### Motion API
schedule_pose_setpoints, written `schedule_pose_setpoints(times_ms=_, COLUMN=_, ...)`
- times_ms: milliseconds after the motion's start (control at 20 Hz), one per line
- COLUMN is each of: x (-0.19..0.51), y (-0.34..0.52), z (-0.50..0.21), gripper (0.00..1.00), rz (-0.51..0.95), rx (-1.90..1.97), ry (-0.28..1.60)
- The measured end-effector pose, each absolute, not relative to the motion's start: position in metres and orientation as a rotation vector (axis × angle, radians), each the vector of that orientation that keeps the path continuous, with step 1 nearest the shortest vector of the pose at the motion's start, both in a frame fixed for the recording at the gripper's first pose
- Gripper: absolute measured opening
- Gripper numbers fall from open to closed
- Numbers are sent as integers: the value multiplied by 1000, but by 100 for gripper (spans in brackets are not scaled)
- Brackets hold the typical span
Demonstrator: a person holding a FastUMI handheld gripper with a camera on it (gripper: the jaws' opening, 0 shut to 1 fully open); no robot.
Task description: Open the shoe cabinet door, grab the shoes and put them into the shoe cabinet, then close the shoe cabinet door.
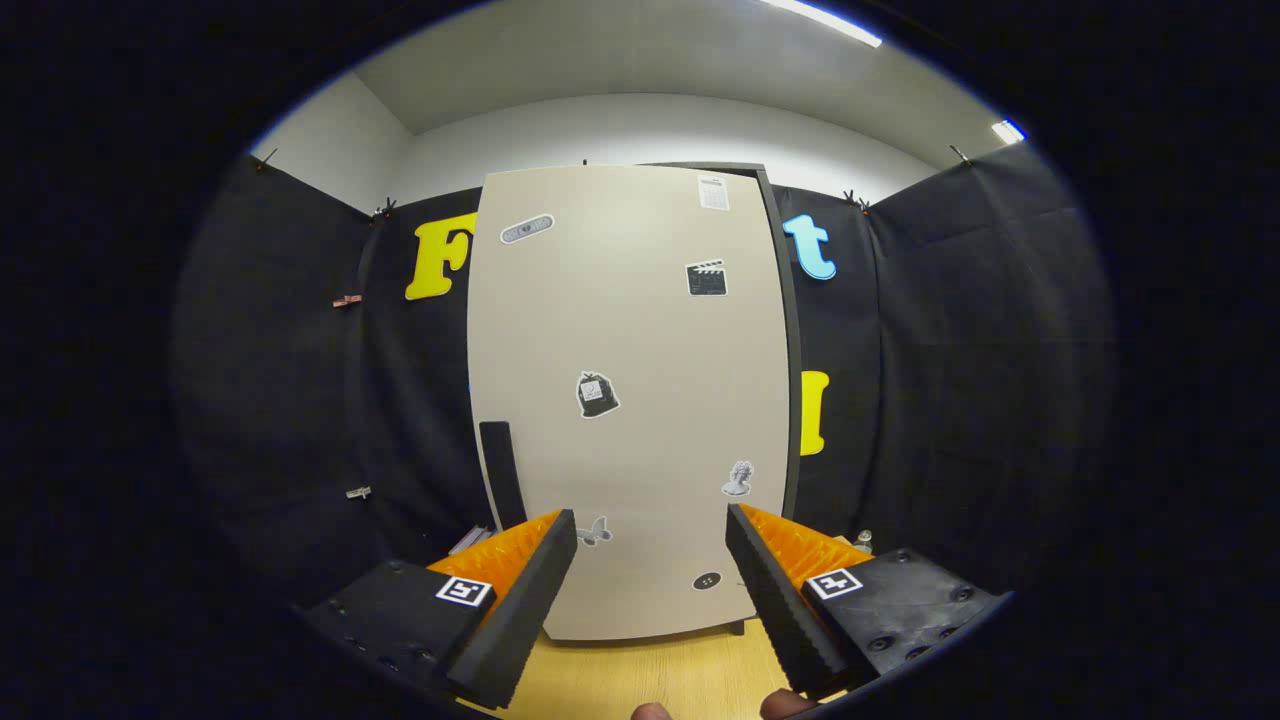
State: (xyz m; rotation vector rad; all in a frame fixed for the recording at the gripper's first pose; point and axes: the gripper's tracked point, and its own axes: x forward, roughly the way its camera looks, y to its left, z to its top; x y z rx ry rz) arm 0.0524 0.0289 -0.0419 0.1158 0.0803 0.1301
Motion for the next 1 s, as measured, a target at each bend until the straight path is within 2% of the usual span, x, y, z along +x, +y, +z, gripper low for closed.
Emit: schedule_pose_setpoints(times_ms=1000, x=55, y=44, z=-46, gripper=98, rz=138, rx=108, ry=99)
